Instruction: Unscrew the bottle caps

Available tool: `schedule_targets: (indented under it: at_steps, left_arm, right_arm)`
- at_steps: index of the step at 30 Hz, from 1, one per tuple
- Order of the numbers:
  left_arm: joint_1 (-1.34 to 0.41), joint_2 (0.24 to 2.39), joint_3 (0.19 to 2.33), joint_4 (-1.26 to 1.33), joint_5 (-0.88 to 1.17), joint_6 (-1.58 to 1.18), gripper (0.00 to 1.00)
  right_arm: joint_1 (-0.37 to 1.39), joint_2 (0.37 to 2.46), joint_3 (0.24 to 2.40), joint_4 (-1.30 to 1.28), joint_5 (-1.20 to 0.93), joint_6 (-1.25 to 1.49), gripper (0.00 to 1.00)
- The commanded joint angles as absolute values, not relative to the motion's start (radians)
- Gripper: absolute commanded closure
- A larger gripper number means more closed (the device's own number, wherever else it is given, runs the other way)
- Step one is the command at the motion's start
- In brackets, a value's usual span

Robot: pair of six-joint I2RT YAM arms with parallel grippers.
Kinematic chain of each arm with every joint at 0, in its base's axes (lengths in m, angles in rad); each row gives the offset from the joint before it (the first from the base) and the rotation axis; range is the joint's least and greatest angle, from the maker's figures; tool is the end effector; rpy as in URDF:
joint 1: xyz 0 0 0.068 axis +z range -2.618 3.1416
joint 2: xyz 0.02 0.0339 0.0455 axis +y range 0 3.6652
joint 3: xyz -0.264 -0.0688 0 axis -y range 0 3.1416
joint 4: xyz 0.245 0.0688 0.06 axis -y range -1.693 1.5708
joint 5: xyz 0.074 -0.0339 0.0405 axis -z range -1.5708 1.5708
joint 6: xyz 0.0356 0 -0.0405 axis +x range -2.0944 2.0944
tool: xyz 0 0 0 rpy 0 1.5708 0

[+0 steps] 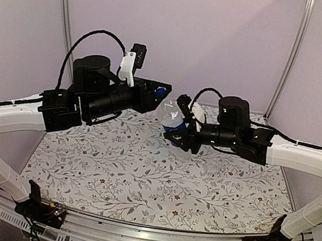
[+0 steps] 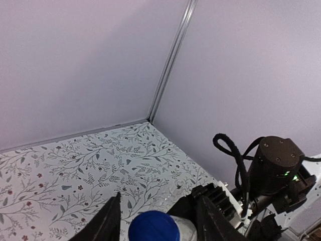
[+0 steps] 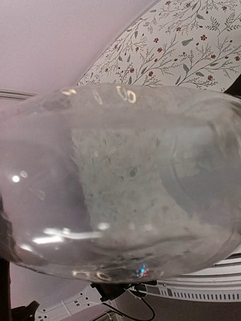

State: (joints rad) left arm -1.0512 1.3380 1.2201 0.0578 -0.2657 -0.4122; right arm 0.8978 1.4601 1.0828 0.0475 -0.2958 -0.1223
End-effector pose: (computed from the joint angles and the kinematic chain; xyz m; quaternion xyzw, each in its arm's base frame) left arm 0.1658 -0.2710 0.3946 0.1404 0.7136 -0.3822 0.5700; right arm 0.2056 0.2746 0.3064 -0.4677 0.6605 0.3284 0.4871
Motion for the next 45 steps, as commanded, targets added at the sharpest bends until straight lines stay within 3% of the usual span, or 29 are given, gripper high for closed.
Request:
schedule_targets:
  at_steps: [1,5,10,16,25,32,45]
  left_arm:
    - [-1.022,1.287,1.212,0.082,-0.135,-0.359,0.40]
    - [-0.971,1.249,1.188,0.094,-0.006,-0.348,0.23]
    - [-0.912,1.212,1.165,0.115,0.249,-0.287,0.15]
    - [-0.829,1.182,1.127,0.193,0.603,-0.241,0.15]
    - [-0.790,1.258,1.160,0.258,0.886,-0.250,0.17]
    - [-0.792,1.312,1.160,0.342,0.955,-0.298,0.19]
    - [-0.793,1.333,1.122,0.401,0.969,-0.323,0.37]
  right_arm:
    - [0.881,1.418,1.047,0.042,-0.404,-0.132,0.55]
    - [0.879,1.408,1.035,0.043,-0.483,-0.133,0.55]
    - [0.877,1.401,1.035,0.034,-0.591,-0.140,0.54]
    - [0.877,1.420,1.055,0.024,-0.756,-0.143,0.53]
    - [0.877,1.456,1.106,0.019,-0.917,-0.128,0.53]
    - [0.877,1.484,1.121,0.025,-0.964,-0.121,0.53]
    - [0.877,1.493,1.112,0.046,-0.974,-0.106,0.53]
